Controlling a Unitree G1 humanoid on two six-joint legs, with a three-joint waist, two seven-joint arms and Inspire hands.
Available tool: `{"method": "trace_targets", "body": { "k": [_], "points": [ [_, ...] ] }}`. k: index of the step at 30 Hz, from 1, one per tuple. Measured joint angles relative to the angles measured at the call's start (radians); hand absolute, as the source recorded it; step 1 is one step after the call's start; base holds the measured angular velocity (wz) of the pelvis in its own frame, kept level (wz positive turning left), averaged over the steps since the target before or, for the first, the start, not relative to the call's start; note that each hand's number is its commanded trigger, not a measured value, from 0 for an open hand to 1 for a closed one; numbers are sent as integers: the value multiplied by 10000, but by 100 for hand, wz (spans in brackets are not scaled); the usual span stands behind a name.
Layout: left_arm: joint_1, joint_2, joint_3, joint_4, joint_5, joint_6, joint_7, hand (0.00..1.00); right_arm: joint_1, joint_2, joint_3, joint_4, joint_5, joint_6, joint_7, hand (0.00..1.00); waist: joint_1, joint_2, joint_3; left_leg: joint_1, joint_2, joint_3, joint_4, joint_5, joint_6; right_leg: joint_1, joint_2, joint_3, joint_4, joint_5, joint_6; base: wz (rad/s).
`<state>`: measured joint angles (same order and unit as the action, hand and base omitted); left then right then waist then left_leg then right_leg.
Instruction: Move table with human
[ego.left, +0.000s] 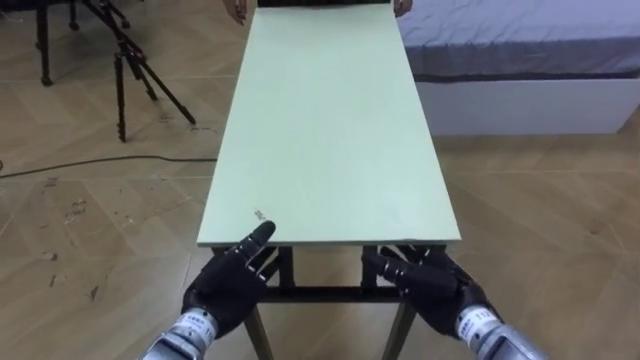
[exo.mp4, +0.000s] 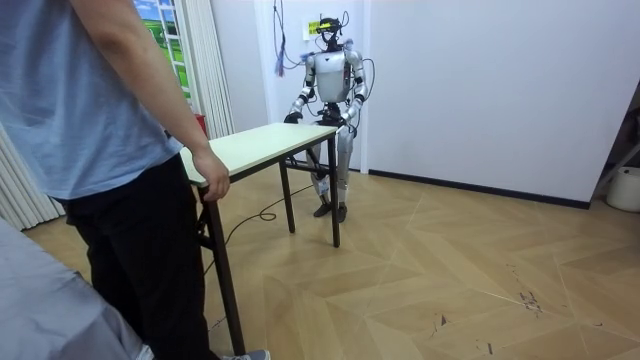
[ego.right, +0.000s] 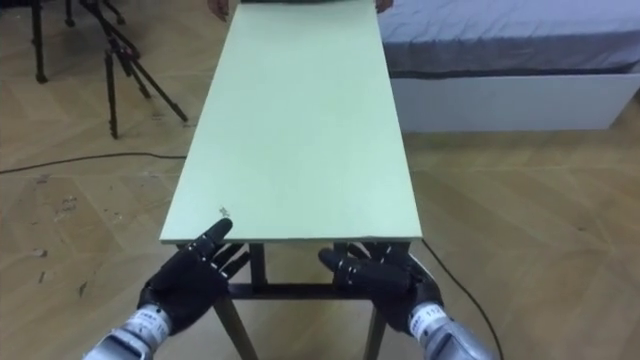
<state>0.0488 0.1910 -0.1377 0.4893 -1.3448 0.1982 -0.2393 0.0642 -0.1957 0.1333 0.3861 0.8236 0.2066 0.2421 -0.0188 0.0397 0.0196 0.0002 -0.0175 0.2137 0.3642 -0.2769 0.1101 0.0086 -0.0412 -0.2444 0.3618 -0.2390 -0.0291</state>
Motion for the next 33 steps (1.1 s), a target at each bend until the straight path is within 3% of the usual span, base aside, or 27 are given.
{"method": "trace_targets", "body": {
  "k": [4,13,17,23,33],
  "points": [
    [-36,-69,92,-1,-69,0,40,0,-40,17,1,1,505,70,-24,0,-15,3,-3,-97,6,6,46,5,6,-69,0,-7,3,-9,-15,0],
    [-150,-327,191,0,-1339,56,392,0,-38,181,13,44,3783,266,-589,0,-11,46,23,-176,19,27,42,13,14,-73,7,-35,-69,-5,-23,0],
    [-341,-590,340,1,-1945,55,876,0,-38,353,6,73,5084,249,-834,0,-20,136,21,-174,46,41,17,12,13,-93,43,-25,-180,47,-29,-1],
    [-377,-952,566,0,-2340,10,1188,0,-128,674,-2,72,5974,-10,-1397,0,22,162,8,-90,47,78,-30,12,12,-52,56,30,-158,47,-29,0],
    [-519,-1082,565,-35,-2332,-45,1512,0,-214,771,0,65,7023,-250,-1771,0,259,148,12,-96,47,242,-33,11,12,-209,49,230,-3,32,-26,-5]
  ]
}}
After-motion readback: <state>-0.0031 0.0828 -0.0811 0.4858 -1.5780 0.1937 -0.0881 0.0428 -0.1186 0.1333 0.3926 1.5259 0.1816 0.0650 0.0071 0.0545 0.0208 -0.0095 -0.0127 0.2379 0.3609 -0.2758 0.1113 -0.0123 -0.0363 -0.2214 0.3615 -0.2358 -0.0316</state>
